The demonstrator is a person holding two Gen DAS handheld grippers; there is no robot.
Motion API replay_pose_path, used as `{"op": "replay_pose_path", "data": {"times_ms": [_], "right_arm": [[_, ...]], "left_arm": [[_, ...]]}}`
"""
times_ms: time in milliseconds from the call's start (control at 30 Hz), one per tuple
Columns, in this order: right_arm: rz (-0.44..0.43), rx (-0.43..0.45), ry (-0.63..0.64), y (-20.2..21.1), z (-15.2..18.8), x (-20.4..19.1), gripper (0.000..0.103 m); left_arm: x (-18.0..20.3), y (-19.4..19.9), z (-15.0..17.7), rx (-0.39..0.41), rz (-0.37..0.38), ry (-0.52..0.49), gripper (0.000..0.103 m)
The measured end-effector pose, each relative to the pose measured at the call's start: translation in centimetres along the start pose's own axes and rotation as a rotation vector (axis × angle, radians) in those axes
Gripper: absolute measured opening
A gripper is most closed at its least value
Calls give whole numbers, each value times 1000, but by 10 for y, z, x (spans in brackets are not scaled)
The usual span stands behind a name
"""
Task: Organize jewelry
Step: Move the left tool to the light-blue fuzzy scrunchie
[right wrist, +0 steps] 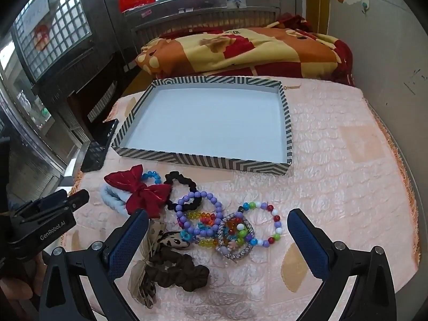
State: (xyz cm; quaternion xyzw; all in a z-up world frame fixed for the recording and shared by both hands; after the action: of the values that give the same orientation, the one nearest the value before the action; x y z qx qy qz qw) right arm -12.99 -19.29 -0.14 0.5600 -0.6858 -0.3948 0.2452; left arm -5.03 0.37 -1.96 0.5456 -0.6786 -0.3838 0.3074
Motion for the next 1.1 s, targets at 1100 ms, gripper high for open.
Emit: {"op": "replay_pose_path", "data": {"times_ms": [1100], "right_arm": [[-38, 1, 23, -12, -8, -4, 103]], "left_arm": [[-21, -17, -3, -80, 46, 90, 53]]}}
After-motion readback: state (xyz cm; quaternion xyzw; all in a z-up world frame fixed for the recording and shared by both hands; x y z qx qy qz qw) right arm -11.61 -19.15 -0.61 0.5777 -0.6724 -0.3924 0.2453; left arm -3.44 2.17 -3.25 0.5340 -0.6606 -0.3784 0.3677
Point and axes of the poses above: each gripper's, at about its wrist camera, not at the fingertips, and y roughly against the way its jaws point, x to its right, z to its underside, the point moved 5 cm from there along -y, roughly the way its jaws point, and after that the axes turned 1 degree about y, right-handed, at the moved point
